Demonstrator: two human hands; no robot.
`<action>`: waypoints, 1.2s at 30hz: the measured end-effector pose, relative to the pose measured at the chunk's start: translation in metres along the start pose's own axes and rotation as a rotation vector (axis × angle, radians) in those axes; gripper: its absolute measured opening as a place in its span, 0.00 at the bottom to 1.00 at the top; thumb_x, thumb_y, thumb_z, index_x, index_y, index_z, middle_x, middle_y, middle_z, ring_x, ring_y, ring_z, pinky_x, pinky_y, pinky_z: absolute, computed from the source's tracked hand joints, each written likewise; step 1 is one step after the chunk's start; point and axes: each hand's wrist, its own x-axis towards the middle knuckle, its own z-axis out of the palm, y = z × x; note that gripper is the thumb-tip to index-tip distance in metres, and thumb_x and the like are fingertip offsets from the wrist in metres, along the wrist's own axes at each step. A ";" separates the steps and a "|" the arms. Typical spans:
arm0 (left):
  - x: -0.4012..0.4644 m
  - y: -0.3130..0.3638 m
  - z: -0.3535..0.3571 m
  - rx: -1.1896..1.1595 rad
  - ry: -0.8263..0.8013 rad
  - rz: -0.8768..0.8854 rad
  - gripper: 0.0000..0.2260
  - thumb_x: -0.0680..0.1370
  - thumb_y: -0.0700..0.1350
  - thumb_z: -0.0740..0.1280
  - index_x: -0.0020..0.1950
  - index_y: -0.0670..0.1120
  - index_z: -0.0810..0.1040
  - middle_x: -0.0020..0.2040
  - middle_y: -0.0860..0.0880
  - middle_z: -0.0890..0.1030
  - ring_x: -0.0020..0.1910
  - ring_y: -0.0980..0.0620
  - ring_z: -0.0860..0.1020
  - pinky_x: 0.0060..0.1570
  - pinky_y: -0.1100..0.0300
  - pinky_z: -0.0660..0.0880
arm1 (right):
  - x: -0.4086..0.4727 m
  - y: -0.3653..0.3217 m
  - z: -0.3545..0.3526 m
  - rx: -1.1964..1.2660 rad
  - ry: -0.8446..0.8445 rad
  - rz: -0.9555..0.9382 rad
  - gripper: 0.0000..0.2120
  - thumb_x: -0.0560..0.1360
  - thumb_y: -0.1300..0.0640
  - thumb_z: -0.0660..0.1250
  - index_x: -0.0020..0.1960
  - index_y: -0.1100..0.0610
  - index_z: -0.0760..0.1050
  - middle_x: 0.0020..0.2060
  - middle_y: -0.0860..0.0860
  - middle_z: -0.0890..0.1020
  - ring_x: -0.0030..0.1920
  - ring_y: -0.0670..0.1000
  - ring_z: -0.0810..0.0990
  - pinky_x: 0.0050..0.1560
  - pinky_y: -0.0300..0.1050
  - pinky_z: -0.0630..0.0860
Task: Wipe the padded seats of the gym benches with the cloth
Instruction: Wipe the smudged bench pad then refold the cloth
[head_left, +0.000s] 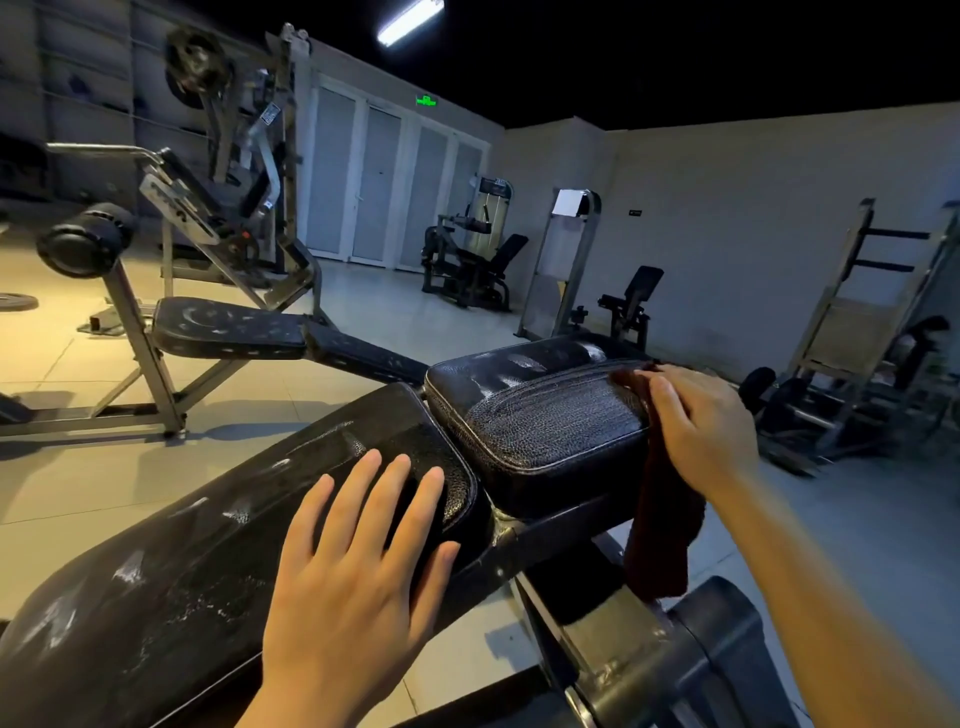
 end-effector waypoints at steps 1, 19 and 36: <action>0.000 0.001 0.001 -0.002 0.005 -0.001 0.24 0.80 0.57 0.55 0.69 0.47 0.75 0.66 0.42 0.77 0.69 0.41 0.70 0.68 0.43 0.63 | -0.005 -0.006 0.004 0.003 0.023 -0.009 0.21 0.80 0.50 0.54 0.56 0.59 0.83 0.54 0.56 0.84 0.57 0.57 0.81 0.63 0.58 0.71; -0.002 -0.003 -0.001 -0.021 -0.046 0.008 0.25 0.80 0.58 0.54 0.70 0.46 0.74 0.68 0.41 0.75 0.71 0.42 0.68 0.70 0.42 0.61 | 0.008 -0.028 -0.014 -0.107 -0.247 -0.035 0.27 0.77 0.33 0.53 0.64 0.47 0.78 0.62 0.46 0.80 0.64 0.48 0.75 0.62 0.46 0.68; -0.002 -0.002 -0.001 -0.004 -0.017 -0.007 0.25 0.80 0.58 0.54 0.70 0.46 0.74 0.68 0.41 0.75 0.71 0.40 0.69 0.69 0.42 0.62 | -0.020 -0.071 -0.017 -0.080 -0.440 -0.149 0.19 0.83 0.46 0.51 0.71 0.45 0.70 0.68 0.43 0.74 0.68 0.43 0.68 0.67 0.38 0.59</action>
